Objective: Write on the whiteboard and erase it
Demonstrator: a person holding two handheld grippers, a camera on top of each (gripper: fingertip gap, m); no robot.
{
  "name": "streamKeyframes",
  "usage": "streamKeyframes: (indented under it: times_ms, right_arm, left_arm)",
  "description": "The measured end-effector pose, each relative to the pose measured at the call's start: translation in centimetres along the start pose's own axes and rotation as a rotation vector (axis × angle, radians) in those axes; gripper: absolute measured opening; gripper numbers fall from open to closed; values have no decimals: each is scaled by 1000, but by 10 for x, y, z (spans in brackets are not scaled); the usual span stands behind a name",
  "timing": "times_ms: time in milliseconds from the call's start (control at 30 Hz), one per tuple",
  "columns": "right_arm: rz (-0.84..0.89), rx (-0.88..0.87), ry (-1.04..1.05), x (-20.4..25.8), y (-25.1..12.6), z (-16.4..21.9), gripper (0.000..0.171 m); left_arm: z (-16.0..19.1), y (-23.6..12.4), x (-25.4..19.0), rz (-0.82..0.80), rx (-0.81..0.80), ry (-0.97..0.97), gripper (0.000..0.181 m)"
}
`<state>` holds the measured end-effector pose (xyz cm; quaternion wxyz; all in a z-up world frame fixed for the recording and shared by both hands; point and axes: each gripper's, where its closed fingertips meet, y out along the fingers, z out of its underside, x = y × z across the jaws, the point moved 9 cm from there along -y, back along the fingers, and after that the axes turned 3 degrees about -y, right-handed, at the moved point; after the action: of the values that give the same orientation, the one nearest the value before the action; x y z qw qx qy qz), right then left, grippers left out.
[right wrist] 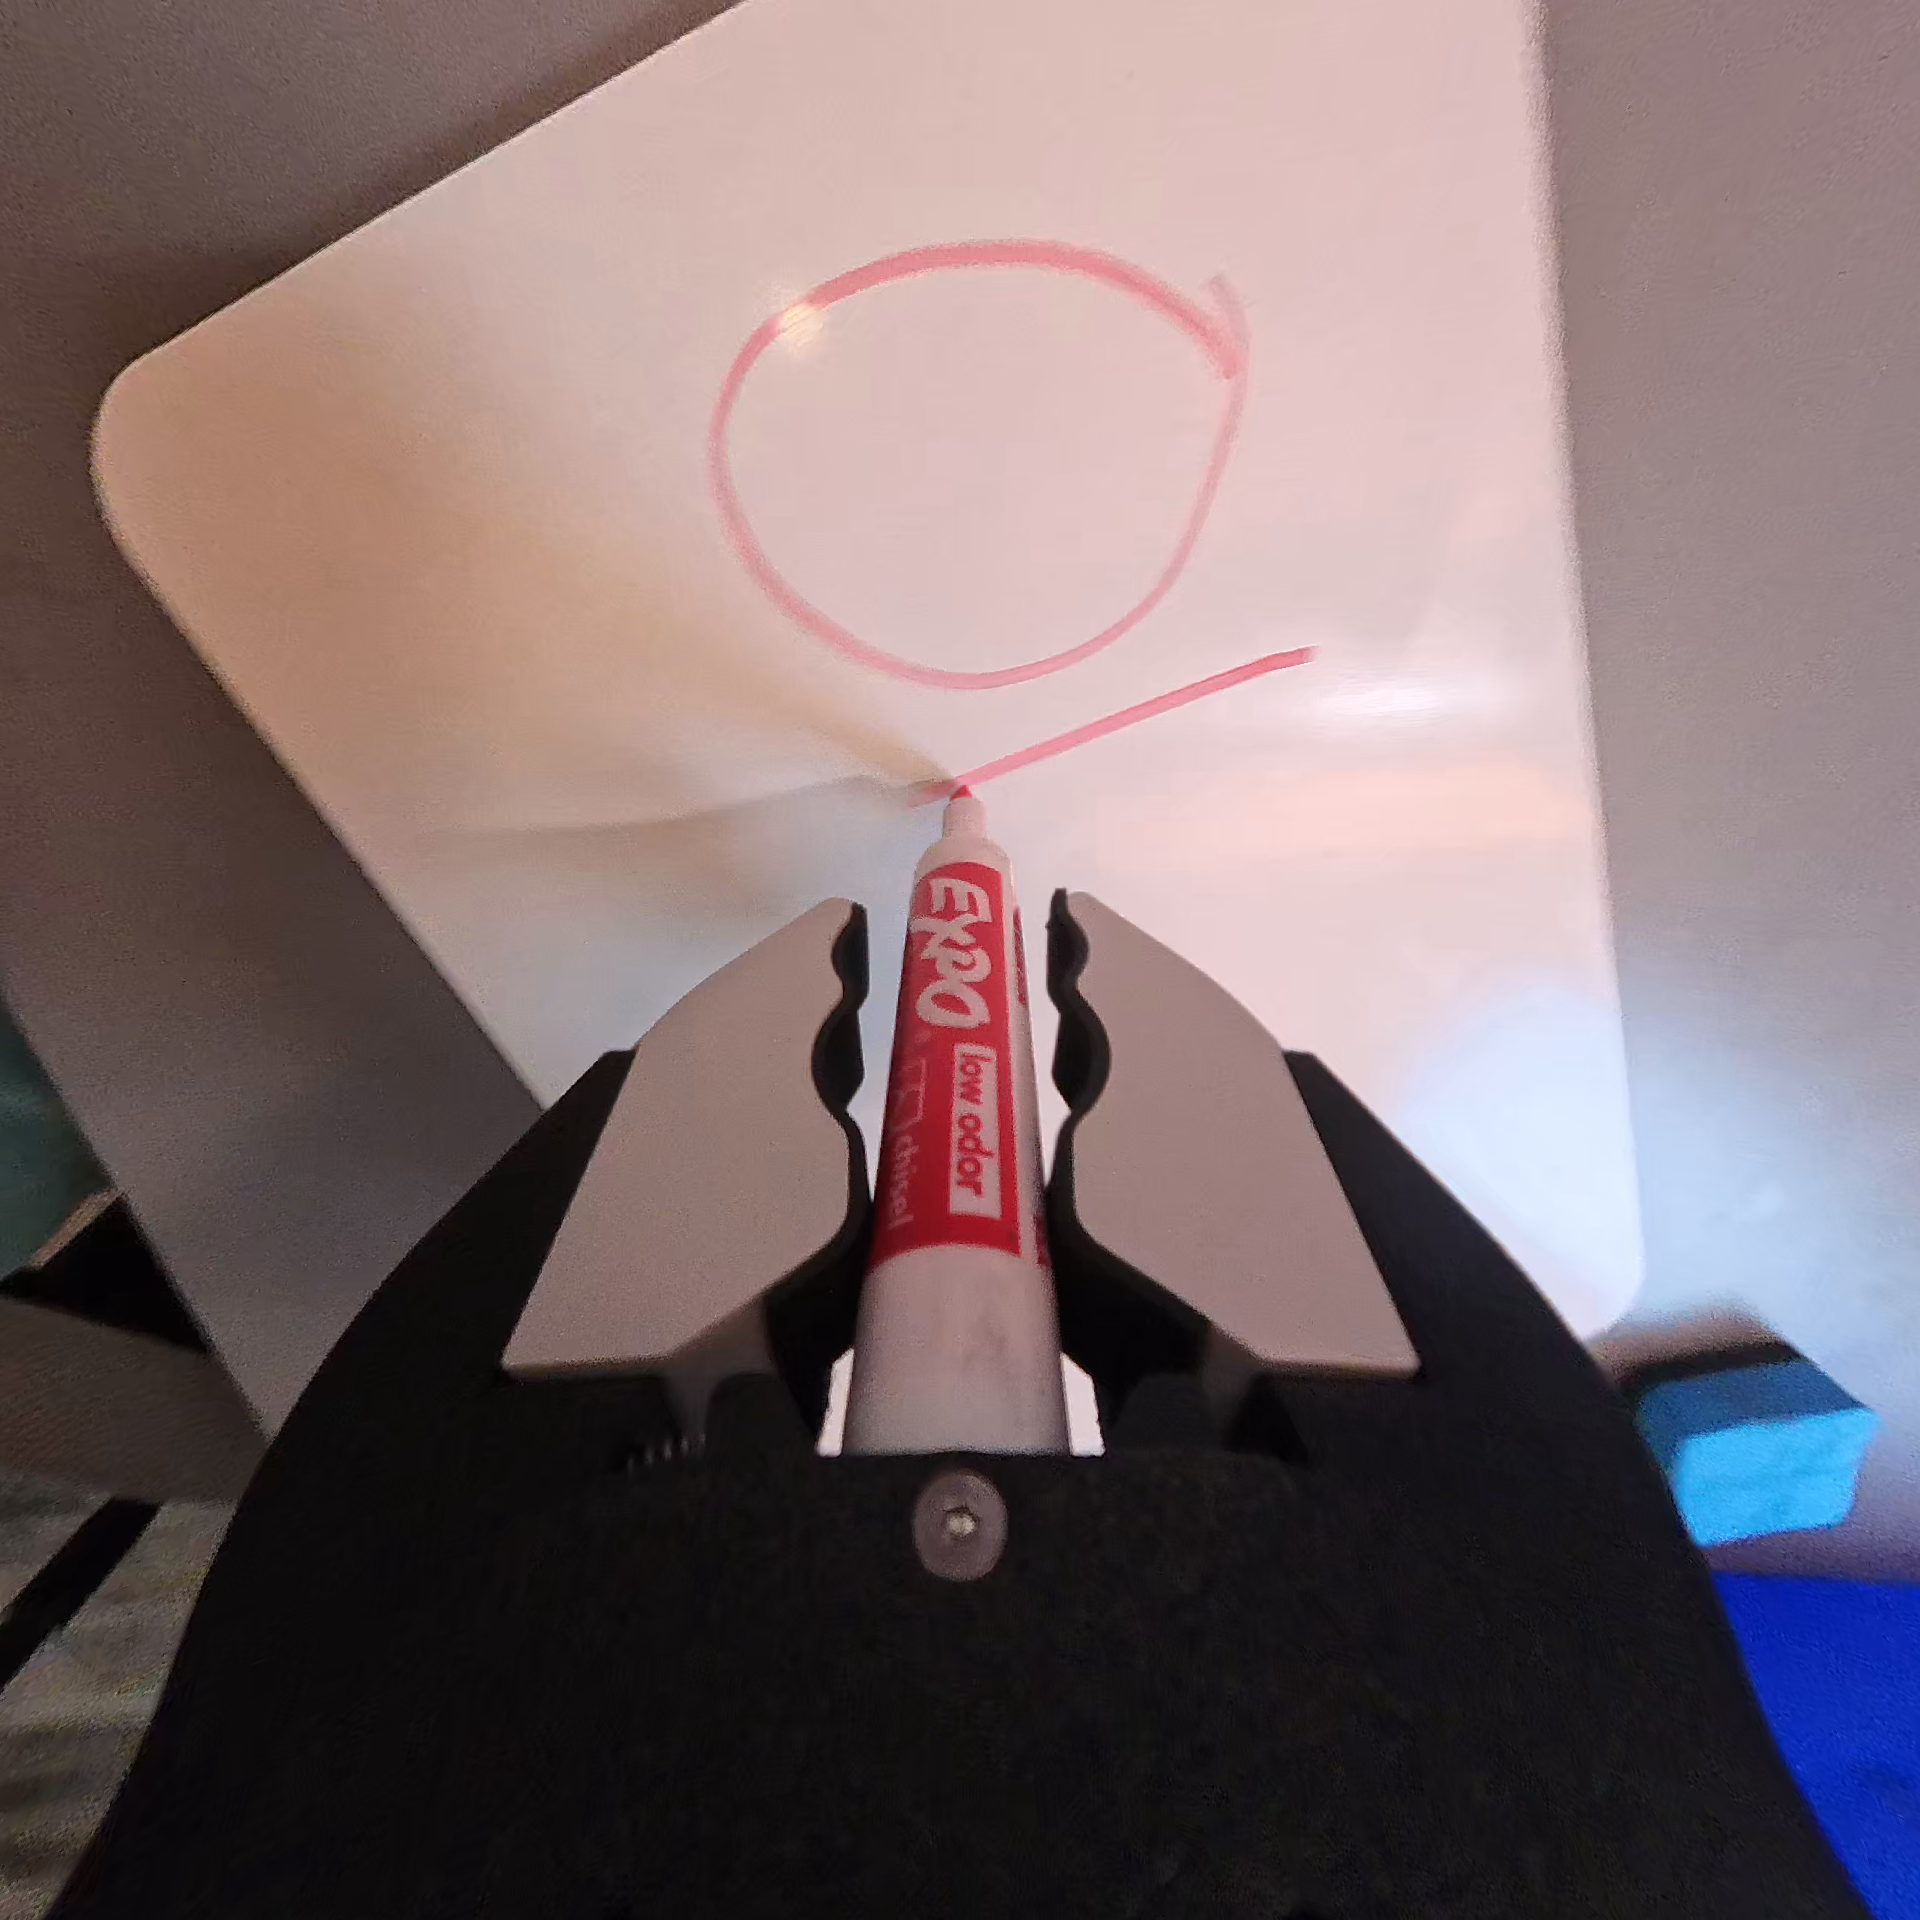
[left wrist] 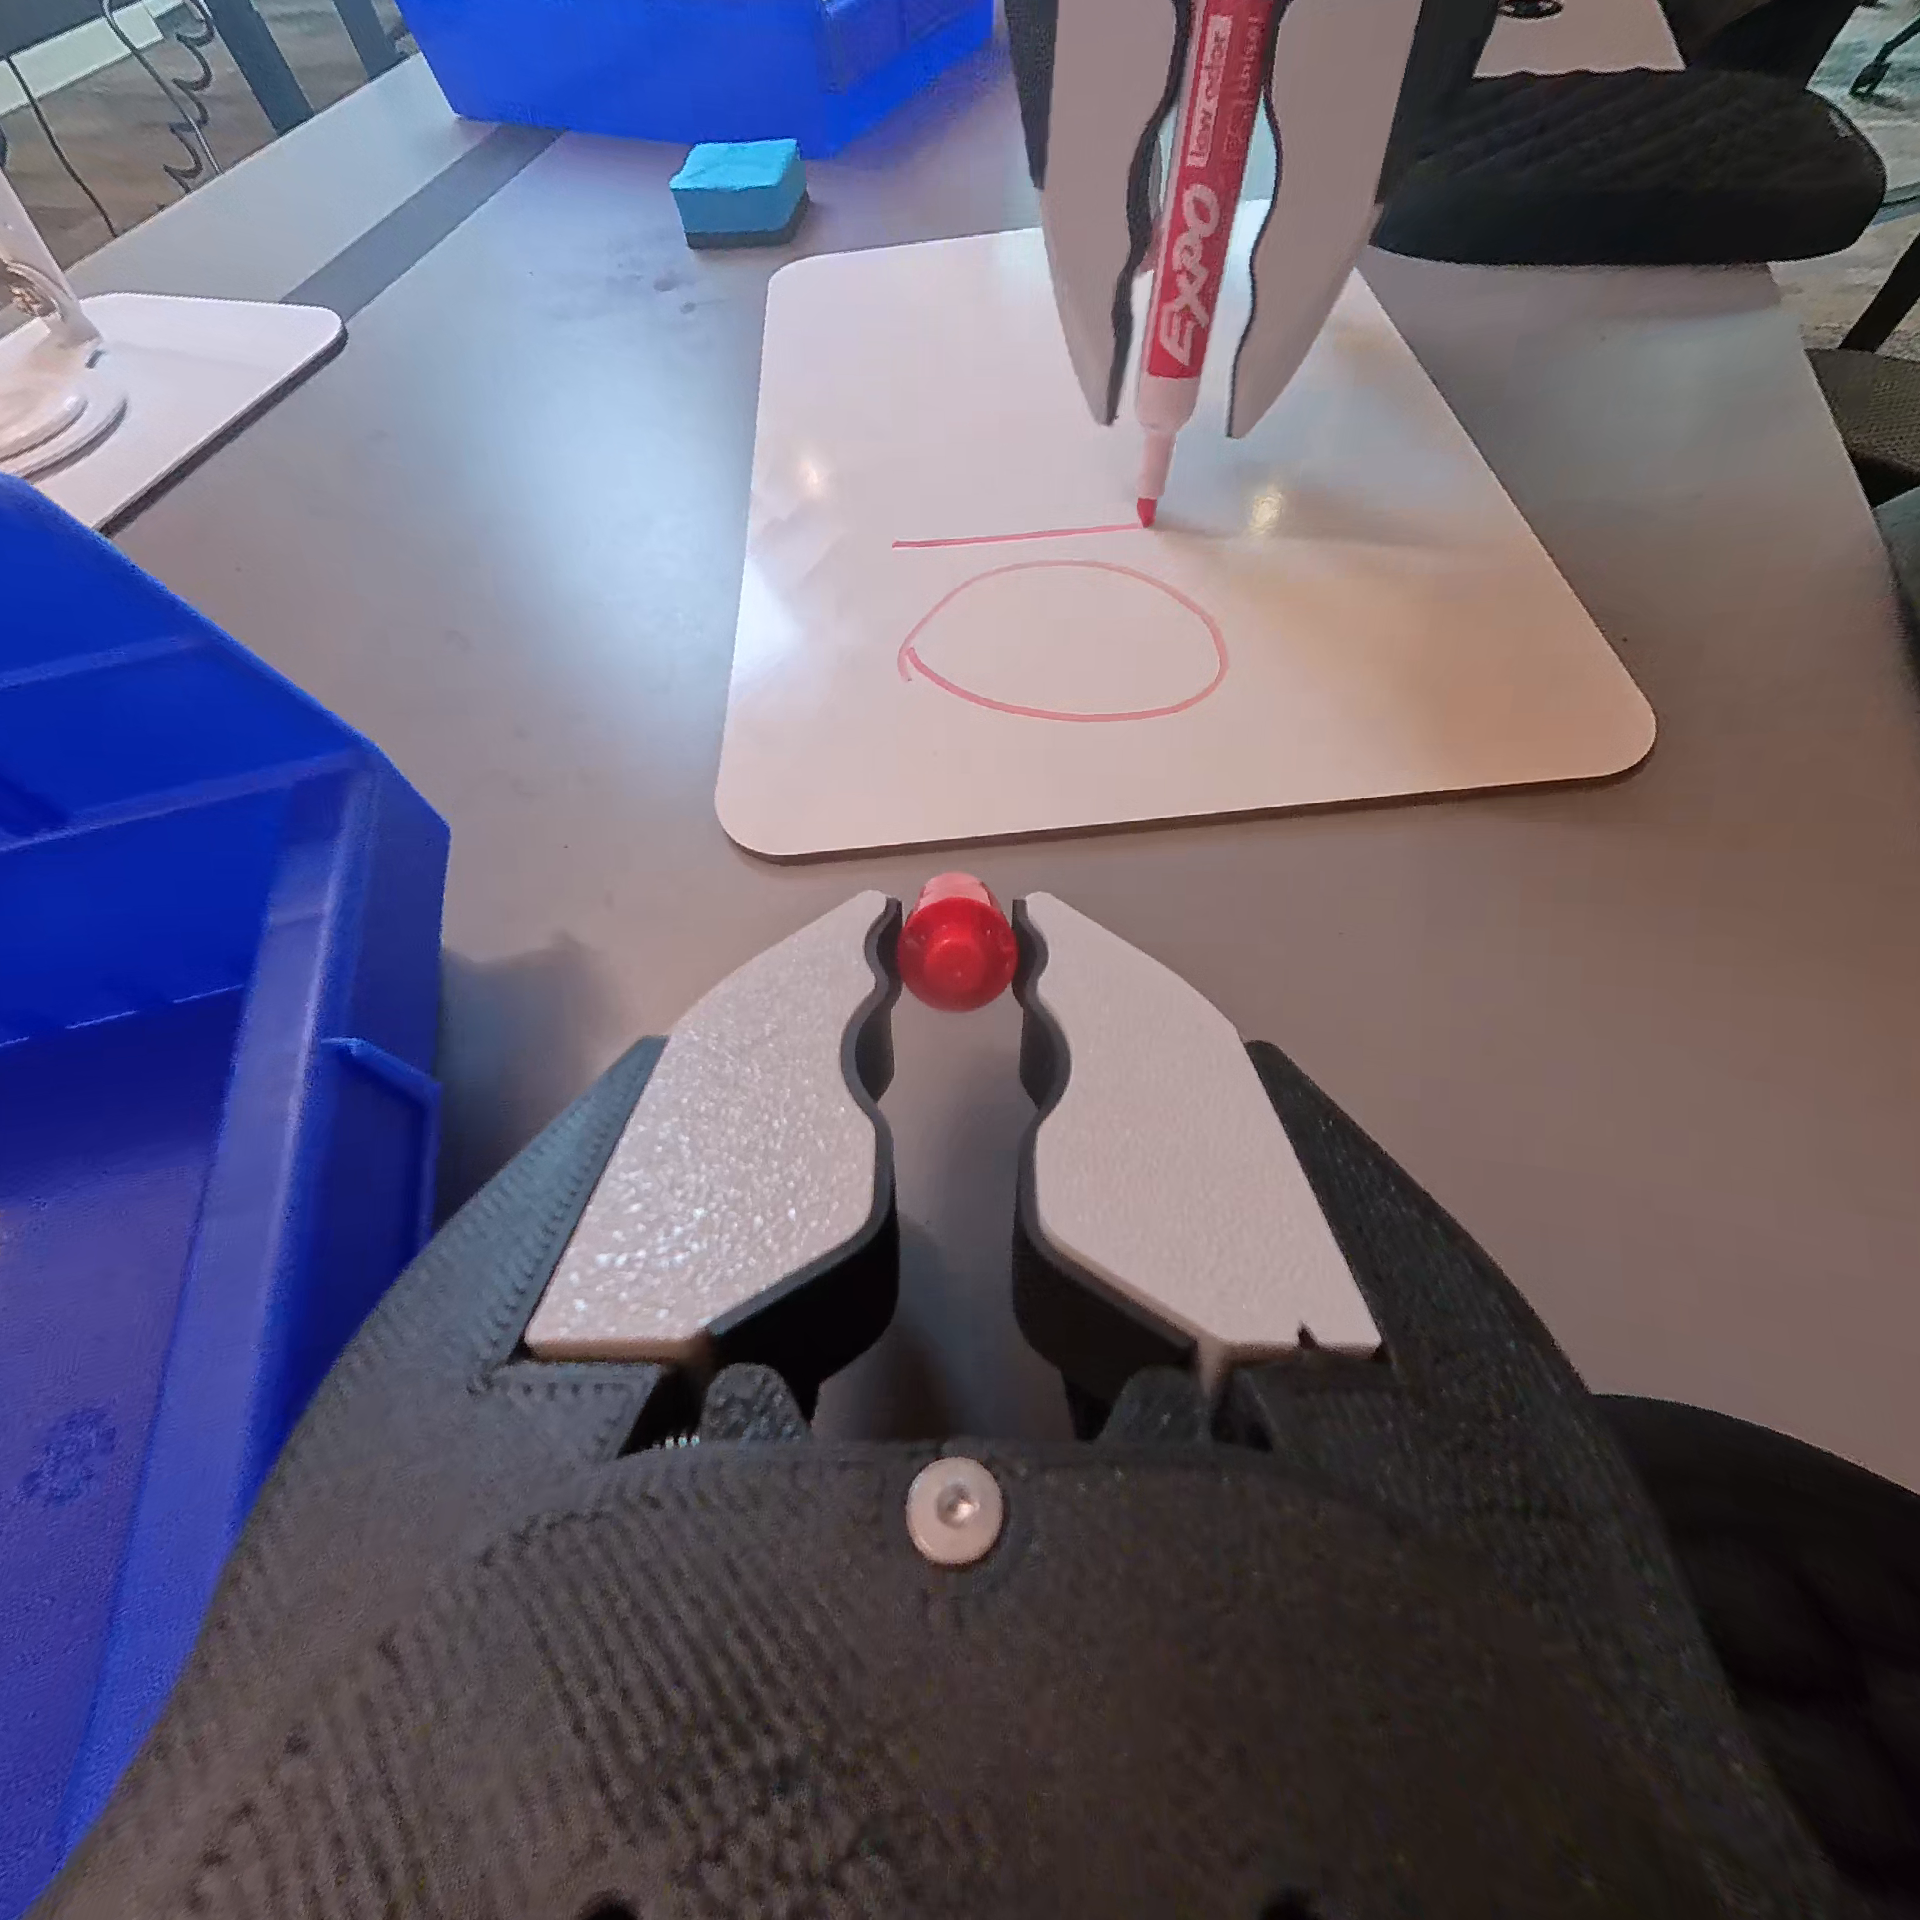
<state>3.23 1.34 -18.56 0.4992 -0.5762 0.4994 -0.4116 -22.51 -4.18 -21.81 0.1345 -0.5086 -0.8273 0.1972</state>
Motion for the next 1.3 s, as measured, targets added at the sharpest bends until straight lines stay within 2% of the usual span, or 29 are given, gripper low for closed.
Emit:
streamKeyframes:
  times_ms: [133, 267, 600, 967, 1300]
  right_arm:
    - [121, -100, 68, -33, -9, -5, 34]
    - [134, -116, 81, -52, -3, -9, 34]
    - [116, -82, 60, -56, 9, -8, 34]
    - [176, 0, 146, -73, 1, 35, 34]
    - [139, 57, 125, -52, -3, 39, 34]
  left_arm:
    - [0, 0, 0, -4, 2, 8, 20]
    - [0, 0, 0, -5, -1, 5, 20]
    - [-1, 0, 1, 8, -6, -8, 20]
    - [-1, 0, 2, 3, -10, -12, 20]
    - [-1, 0, 2, 6, -11, -13, 20]
